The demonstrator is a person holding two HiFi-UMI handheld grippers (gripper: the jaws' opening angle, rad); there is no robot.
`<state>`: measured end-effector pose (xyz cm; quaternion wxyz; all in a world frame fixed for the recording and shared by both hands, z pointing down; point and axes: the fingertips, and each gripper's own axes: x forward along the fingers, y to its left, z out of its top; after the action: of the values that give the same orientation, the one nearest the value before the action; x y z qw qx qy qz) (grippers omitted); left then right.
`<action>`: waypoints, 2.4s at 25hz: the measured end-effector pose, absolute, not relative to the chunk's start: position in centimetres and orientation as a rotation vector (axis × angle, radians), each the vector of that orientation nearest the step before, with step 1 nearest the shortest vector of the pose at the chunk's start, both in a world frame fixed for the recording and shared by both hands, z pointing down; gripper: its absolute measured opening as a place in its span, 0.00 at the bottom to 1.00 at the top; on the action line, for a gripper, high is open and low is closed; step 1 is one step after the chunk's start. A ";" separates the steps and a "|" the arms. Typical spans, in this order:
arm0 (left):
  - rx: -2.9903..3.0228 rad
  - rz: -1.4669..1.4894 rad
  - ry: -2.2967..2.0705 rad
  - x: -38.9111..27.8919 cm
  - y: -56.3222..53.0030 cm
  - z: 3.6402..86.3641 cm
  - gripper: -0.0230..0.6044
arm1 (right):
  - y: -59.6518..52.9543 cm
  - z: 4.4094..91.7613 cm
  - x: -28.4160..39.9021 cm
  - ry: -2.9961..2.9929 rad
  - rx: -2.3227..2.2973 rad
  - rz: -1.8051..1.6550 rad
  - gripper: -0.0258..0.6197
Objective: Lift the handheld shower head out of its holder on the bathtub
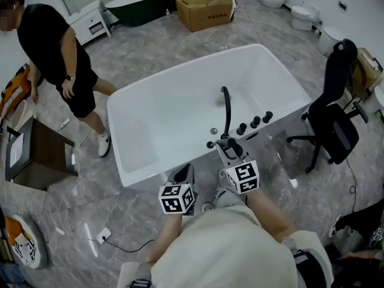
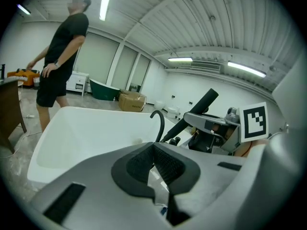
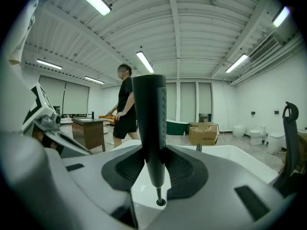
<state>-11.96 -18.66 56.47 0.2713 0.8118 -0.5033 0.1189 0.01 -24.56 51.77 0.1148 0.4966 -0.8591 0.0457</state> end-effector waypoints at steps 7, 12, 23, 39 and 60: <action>2.216 0.332 -1.379 -12.7 -18.1 55.8 0.07 | -22.3 47.4 0.5 -2.565 1.532 0.062 0.26; 2.229 0.335 -1.386 -12.9 -17.8 55.5 0.07 | -20.9 44.6 0.9 -2.604 1.586 0.027 0.26; 2.235 0.308 -1.384 -12.7 -18.0 55.2 0.07 | -19.6 41.1 1.4 -2.673 1.641 -0.038 0.26; 2.231 0.310 -1.363 -12.1 -18.1 55.6 0.07 | -19.8 40.5 2.5 -2.688 1.680 0.007 0.26; 2.200 0.304 -1.378 -12.8 -18.5 55.9 0.07 | -20.5 39.7 1.4 -2.705 1.635 -0.010 0.26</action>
<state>-12.82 -18.46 55.95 0.2607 0.8126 -0.5091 0.1122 1.37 -20.54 39.67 -0.0093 0.5173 -0.8558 -0.0033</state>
